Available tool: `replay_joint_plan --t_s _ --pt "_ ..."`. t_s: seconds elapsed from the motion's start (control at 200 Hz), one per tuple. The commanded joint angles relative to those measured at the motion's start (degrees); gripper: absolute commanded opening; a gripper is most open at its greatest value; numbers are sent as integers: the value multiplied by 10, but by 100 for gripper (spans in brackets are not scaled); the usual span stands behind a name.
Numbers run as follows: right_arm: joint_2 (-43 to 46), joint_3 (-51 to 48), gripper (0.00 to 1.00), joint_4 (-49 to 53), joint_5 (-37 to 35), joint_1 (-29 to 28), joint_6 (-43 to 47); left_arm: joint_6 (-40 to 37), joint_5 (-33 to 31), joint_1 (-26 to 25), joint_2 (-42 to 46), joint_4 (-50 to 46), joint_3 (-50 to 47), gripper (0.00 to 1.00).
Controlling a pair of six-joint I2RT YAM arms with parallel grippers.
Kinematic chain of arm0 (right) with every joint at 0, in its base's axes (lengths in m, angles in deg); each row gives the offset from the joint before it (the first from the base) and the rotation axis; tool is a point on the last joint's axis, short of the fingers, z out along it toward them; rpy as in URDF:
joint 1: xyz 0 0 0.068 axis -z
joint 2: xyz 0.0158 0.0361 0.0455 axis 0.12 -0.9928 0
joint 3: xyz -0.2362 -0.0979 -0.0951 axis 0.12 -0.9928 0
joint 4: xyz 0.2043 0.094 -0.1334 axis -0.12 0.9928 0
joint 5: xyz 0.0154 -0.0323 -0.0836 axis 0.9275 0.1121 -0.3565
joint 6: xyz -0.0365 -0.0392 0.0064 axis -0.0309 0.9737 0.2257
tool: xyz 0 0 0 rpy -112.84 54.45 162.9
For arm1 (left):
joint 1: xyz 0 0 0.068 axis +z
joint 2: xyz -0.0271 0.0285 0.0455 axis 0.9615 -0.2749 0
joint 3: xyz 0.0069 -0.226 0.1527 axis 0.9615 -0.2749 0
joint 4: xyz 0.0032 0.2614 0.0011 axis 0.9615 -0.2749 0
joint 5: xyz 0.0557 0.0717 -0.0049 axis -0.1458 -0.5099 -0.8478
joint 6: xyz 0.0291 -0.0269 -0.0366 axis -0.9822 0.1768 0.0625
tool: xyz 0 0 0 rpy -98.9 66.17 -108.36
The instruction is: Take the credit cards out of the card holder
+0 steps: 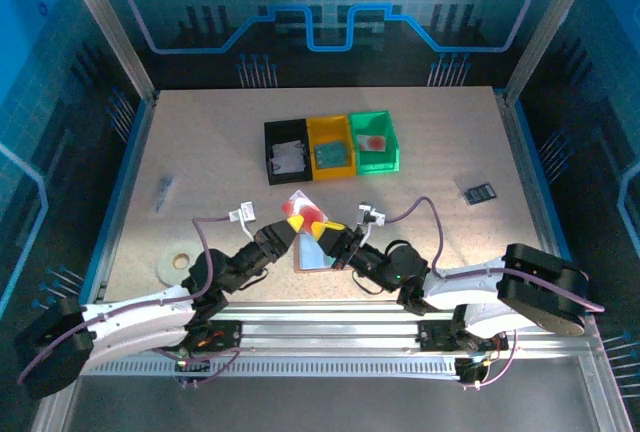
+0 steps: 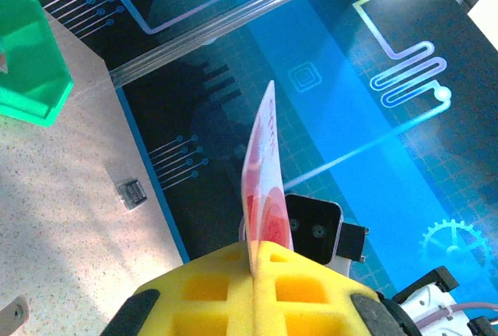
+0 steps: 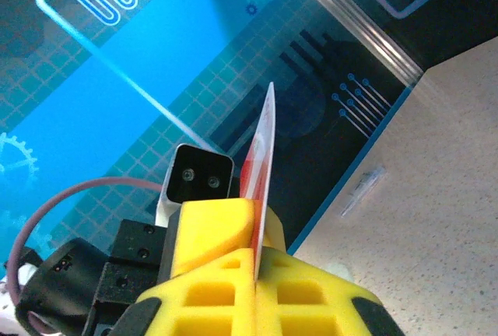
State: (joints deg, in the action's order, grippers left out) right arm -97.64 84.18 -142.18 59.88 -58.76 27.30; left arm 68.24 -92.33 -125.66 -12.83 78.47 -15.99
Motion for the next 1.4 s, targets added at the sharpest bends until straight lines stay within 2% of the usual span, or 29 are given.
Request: replay_joint_plan --t_s 0.0,0.18,0.23,0.31,0.34,0.39,0.44,0.5,0.56,0.61,0.725,0.82,0.945,1.091,1.241,1.396 --pt "0 25 0 -45 12 0 12 -2 7 -7 -8 -16 -18 0" --pt "-9 29 0 -45 17 2 6 -2 6 -8 -6 -28 -14 0" --pt "-11 29 0 -45 17 2 5 -3 5 -7 -3 -32 -13 6" --pt "-13 29 0 -40 16 4 -1 -5 -3 -7 6 -43 -13 22" --pt "-12 29 0 -36 17 5 -3 -9 -5 -7 12 -48 -12 35" --pt "-8 28 0 -25 15 5 -4 -16 -9 -7 24 -59 -10 49" --pt "-2 27 0 -13 13 7 -3 -24 -12 -7 42 -79 -8 52" --pt "14 25 0 14 12 15 -4 -34 -17 -7 68 -124 0 62" --pt "45 29 0 85 17 29 -10 -44 -25 -7 97 -181 10 71" --pt "81 40 0 175 27 46 -16 -52 -34 -7 120 -226 18 74" --pt "164 62 0 355 44 86 5 -70 -48 -6 174 -321 34 99" --pt "226 65 0 459 60 138 3 -110 -55 -5 201 -431 74 99" --pt "291 78 0 588 116 223 7 -147 -68 -2 211 -551 126 99" --pt "340 128 0 767 169 310 73 -207 -81 13 194 -713 220 99" --pt "339 190 0 910 236 411 132 -224 -127 56 137 -879 332 99" --pt "289 244 0 983 356 512 166 -289 -96 133 86 -947 414 99"
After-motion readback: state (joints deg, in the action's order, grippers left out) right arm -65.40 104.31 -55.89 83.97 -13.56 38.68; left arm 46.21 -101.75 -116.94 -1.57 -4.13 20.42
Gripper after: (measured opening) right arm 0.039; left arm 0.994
